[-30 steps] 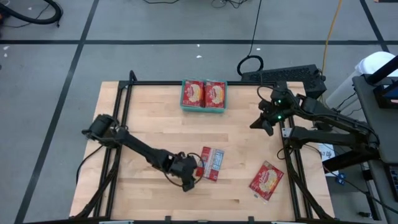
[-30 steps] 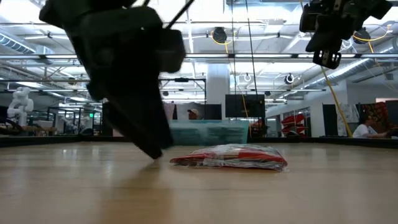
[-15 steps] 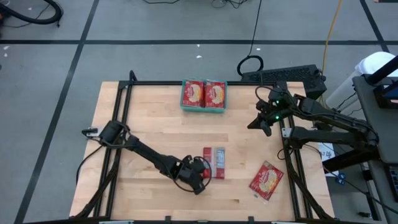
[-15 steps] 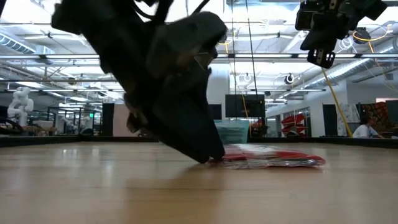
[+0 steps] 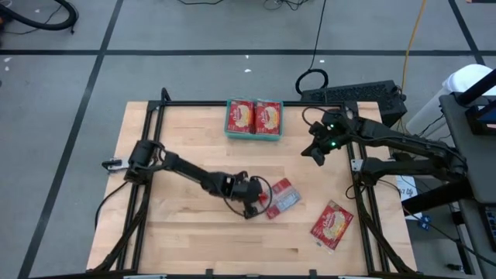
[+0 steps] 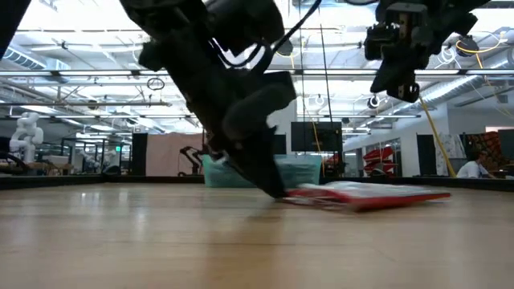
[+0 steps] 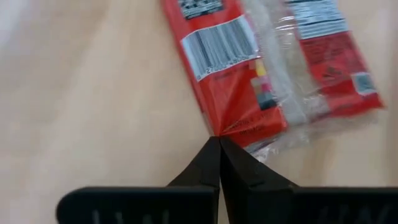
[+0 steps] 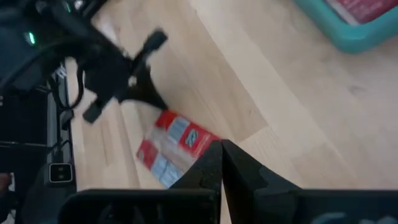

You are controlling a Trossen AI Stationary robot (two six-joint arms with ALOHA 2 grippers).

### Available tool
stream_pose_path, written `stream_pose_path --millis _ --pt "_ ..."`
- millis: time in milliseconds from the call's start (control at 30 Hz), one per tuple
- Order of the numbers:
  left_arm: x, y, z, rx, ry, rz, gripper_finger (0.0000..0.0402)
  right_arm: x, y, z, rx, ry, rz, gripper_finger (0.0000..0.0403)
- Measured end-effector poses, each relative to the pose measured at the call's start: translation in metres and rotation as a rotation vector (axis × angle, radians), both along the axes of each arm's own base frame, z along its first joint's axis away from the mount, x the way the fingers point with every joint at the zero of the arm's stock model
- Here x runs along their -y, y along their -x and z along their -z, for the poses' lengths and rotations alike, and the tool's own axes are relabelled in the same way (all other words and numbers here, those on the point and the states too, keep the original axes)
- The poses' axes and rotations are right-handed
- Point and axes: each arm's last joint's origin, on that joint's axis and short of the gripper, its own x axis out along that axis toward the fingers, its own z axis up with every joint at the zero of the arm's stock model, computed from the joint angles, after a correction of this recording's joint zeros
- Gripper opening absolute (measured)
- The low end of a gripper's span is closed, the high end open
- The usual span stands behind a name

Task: Sort popcorn bags into baskets
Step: Put the red popcorn bag into the blue bin

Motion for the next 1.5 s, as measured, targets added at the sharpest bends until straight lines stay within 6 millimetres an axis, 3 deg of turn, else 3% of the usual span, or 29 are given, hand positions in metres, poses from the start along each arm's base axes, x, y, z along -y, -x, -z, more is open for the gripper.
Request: stream_pose_path --millis 167,300,467,633,767,900,1033,1200,1500 --pt "-0.028 0.002 -0.012 -0.035 -0.049 0.140 0.0002 0.002 -0.010 0.011 -0.063 -0.023 -0.021 0.0025" --pt "-0.047 0.000 -0.022 -0.003 -0.038 0.135 0.0002 -0.001 -0.020 0.024 -0.112 -0.042 -0.056 0.0066" --pt "-0.062 -0.002 -0.033 0.045 -0.024 0.110 0.0001 -0.012 -0.025 0.057 -0.191 -0.134 -0.045 0.0118" --pt "-0.069 -0.003 -0.040 0.077 -0.004 0.106 0.0001 -0.031 -0.014 0.101 -0.260 -0.319 0.011 0.0156" --pt "-0.070 -0.003 -0.040 0.077 0.016 0.113 0.0001 -0.044 -0.006 0.121 -0.287 -0.421 0.077 0.0174" --pt "-0.067 -0.003 -0.040 0.079 0.079 0.114 0.0005 -0.052 -0.008 0.124 -0.264 -0.456 0.090 0.0180" --pt "-0.059 -0.002 -0.038 0.071 0.079 0.190 0.0036 -0.057 -0.010 0.125 -0.281 -0.433 0.176 0.0180" --pt "-0.052 -0.001 -0.015 0.052 0.066 0.236 0.0077 -0.060 -0.016 0.130 -0.278 -0.429 0.258 0.0180" --pt "-0.056 -0.009 0.001 0.076 0.063 0.225 0.0085 -0.063 -0.036 0.147 -0.251 -0.516 0.301 0.0180"
